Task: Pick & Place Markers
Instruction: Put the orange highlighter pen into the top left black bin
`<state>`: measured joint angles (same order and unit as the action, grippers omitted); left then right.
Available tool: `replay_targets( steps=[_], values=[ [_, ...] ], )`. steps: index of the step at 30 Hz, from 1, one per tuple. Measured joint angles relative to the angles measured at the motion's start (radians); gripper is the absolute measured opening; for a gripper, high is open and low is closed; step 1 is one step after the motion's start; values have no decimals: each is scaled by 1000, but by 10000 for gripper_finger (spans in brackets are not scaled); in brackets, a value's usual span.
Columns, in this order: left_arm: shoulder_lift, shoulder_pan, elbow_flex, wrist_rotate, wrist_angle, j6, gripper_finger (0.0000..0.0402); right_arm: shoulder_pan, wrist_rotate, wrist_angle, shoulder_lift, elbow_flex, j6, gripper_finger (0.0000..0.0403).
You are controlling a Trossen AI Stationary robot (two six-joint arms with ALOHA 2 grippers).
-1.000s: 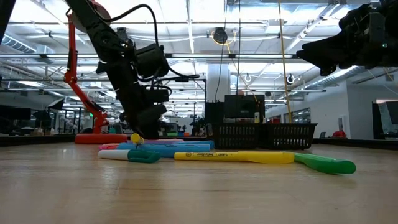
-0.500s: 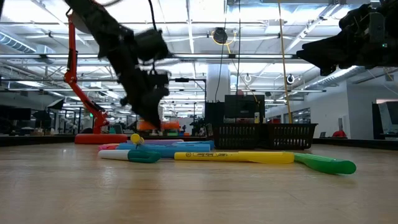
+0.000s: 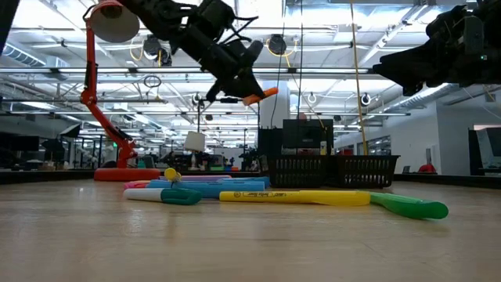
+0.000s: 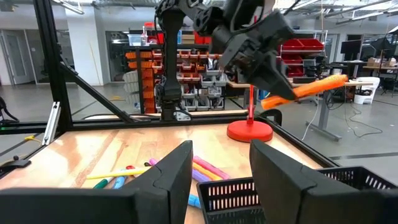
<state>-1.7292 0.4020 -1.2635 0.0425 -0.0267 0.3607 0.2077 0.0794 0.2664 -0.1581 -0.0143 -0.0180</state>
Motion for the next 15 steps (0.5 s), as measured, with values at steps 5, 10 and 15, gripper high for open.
replay_targets(
  steps=[5,10,15],
  values=[
    [-134,17,-96,-33,44,8,63,0,0,3,-4,0,0,146],
    [-258,27,-134,-34,160,9,72,0,0,5,-8,0,0,146],
    [-307,42,-134,0,216,20,145,0,0,5,-8,0,0,146]
  ],
)
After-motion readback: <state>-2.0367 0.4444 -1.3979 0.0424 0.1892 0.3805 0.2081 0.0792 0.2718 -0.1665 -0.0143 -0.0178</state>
